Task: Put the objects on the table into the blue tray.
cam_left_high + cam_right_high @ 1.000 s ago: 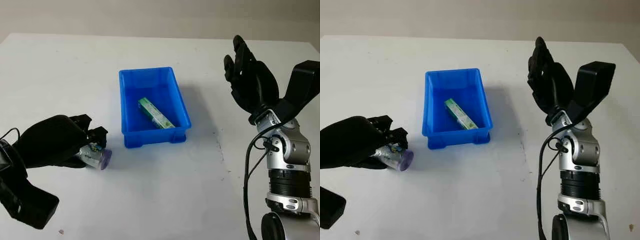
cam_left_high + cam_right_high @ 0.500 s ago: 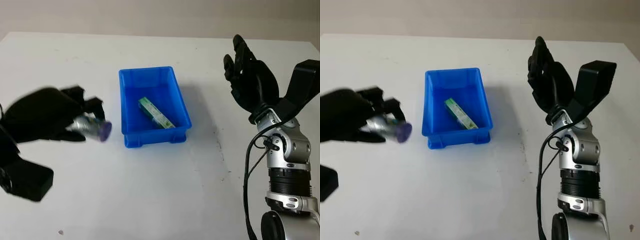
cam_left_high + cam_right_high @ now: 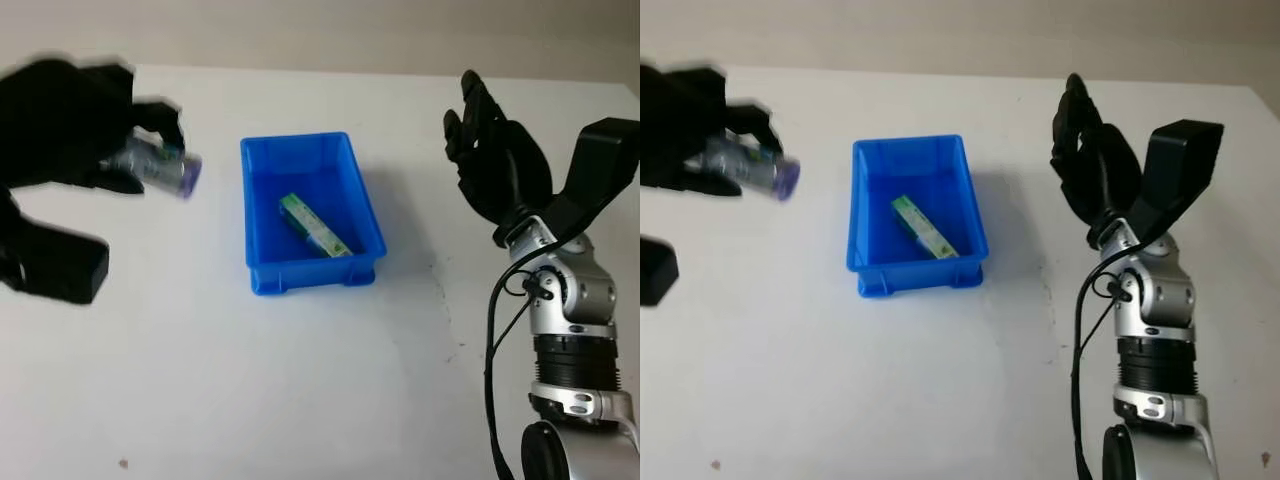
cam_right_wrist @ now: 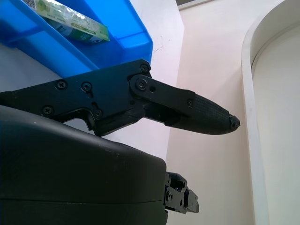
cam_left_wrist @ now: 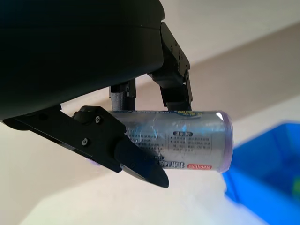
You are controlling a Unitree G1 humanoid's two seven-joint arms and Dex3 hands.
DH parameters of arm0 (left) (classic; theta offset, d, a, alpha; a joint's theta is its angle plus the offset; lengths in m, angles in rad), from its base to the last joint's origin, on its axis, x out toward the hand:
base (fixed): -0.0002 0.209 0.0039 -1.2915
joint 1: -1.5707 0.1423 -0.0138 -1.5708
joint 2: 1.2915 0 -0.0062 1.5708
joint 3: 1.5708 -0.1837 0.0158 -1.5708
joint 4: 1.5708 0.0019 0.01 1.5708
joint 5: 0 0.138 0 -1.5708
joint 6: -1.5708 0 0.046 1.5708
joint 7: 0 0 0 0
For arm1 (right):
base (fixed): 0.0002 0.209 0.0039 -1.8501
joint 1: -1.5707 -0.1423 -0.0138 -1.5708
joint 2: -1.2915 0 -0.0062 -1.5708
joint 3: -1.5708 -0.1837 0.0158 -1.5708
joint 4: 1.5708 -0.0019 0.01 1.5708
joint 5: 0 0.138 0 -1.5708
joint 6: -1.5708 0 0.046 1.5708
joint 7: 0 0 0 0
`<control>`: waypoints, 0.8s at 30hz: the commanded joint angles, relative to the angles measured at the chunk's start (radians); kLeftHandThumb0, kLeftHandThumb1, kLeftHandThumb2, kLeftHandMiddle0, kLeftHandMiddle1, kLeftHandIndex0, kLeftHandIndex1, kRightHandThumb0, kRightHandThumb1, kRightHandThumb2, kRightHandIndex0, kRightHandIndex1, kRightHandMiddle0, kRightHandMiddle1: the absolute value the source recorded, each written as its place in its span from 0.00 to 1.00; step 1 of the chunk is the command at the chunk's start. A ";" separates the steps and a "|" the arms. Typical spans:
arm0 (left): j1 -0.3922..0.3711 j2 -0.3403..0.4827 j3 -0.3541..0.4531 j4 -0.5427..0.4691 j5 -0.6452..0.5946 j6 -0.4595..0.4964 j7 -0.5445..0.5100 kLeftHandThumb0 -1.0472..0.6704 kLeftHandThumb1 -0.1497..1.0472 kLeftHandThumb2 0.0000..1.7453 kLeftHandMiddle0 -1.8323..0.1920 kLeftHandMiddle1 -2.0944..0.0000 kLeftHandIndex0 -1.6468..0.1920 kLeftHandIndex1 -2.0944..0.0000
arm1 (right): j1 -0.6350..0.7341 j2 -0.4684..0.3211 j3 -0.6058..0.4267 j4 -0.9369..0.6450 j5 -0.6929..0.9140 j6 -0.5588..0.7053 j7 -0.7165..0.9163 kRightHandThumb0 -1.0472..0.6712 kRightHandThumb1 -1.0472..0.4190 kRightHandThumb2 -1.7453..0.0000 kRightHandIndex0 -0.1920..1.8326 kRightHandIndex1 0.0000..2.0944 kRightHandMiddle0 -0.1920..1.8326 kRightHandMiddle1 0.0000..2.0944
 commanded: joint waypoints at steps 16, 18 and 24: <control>-0.375 -0.274 -0.315 0.330 0.196 -0.098 0.154 0.50 0.88 0.03 0.65 0.41 0.65 0.41 | 0.011 0.007 -0.012 -0.019 0.004 -0.016 0.001 0.20 0.00 0.59 0.00 0.00 0.00 0.00; -0.381 -0.306 -0.333 0.349 0.195 -0.087 0.143 0.50 0.88 0.03 0.66 0.43 0.66 0.40 | 0.013 0.005 -0.014 -0.021 0.003 -0.018 0.001 0.20 0.00 0.59 0.00 0.00 0.00 0.00; -0.396 -0.360 -0.388 0.381 0.216 -0.092 0.131 0.51 0.88 0.03 0.67 0.32 0.65 0.40 | 0.014 0.002 -0.017 -0.020 0.000 -0.022 0.007 0.20 0.00 0.59 0.00 0.00 0.00 0.00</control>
